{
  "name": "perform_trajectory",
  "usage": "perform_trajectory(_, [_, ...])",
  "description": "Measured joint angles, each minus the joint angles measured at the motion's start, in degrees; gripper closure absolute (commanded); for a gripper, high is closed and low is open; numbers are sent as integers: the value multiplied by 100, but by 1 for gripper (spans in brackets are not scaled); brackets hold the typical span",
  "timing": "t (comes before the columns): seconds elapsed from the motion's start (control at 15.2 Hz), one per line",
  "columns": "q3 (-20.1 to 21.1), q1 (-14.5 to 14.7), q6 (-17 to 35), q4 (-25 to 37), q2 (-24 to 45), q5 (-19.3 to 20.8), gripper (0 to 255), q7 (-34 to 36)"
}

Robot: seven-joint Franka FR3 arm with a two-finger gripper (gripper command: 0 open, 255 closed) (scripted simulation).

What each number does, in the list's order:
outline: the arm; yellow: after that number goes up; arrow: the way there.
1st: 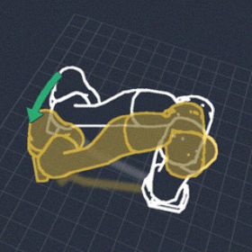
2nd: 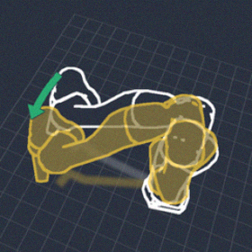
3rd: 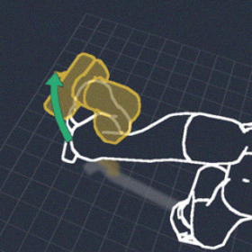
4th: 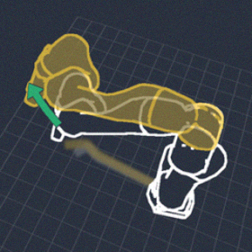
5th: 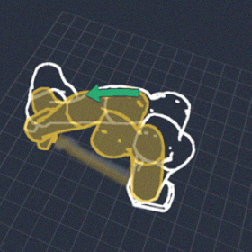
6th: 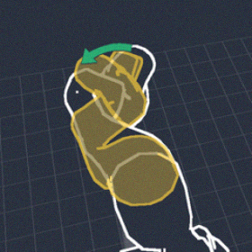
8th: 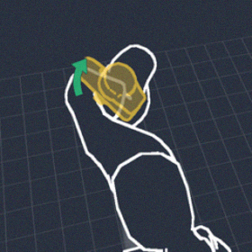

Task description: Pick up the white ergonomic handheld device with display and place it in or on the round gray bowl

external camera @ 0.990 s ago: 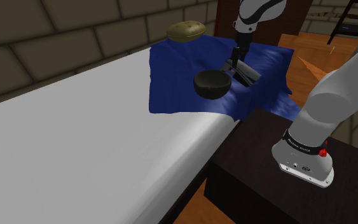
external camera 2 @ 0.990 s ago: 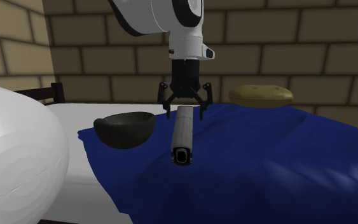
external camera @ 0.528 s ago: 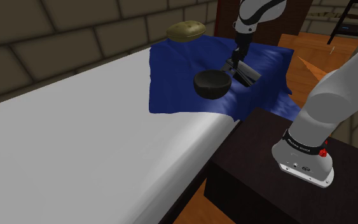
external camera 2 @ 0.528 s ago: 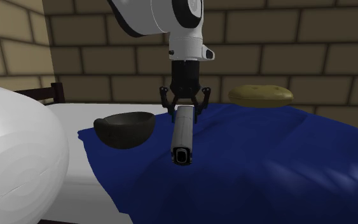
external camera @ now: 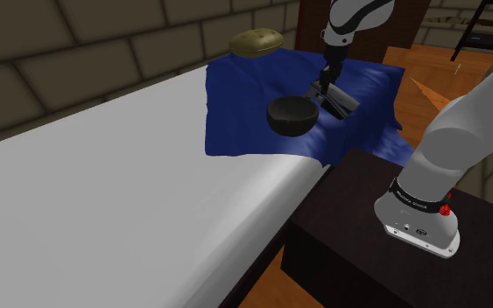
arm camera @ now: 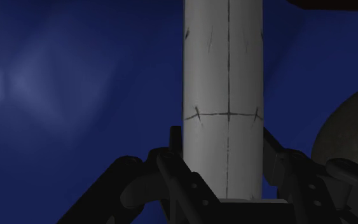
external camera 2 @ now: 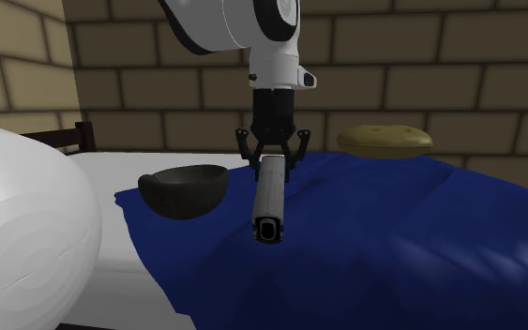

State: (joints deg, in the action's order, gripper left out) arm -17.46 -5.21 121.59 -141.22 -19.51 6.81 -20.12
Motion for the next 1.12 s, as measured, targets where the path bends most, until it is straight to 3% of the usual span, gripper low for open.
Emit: perform_trajectory(1.12, [124,4,-1250,863,-380,-6,255,27])
